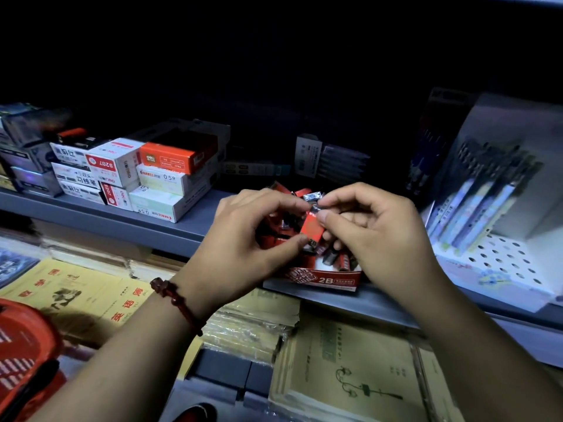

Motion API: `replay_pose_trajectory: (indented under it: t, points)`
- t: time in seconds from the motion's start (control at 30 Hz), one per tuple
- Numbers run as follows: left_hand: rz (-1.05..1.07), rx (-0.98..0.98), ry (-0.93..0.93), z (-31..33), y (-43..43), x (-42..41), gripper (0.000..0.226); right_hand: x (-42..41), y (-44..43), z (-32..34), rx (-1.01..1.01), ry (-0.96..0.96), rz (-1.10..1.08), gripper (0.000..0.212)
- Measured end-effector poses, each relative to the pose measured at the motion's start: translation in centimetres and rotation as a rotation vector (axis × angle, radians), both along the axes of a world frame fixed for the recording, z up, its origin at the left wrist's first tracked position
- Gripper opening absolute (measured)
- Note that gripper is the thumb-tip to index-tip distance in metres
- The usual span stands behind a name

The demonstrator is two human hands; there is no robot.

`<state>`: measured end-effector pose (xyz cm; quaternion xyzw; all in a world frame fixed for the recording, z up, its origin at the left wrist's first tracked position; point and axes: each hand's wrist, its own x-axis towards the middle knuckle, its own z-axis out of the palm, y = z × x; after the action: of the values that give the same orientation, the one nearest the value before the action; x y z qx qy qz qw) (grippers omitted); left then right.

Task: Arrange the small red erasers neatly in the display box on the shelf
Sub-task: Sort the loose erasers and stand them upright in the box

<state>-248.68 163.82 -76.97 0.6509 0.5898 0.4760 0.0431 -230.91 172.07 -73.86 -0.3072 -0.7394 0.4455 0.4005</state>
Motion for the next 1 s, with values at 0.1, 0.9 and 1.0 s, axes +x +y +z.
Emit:
replay_pose_trajectory:
  t: [0.1, 0.9, 1.0]
  points:
    - [0.002, -0.038, -0.023, 0.2, -0.2, 0.5, 0.045, 0.3, 0.2, 0.2, -0.068, 0.04, 0.006, 0.008]
    - [0.186, -0.208, 0.422, 2.4, -0.6, 3.9, 0.039, 2.9, 1.9, 0.0, 0.067, 0.034, -0.156, 0.015]
    - [0.245, -0.309, 0.46, 3.1, -0.1, 5.2, 0.048, 3.1, 2.2, -0.3, 0.075, 0.039, -0.19, 0.018]
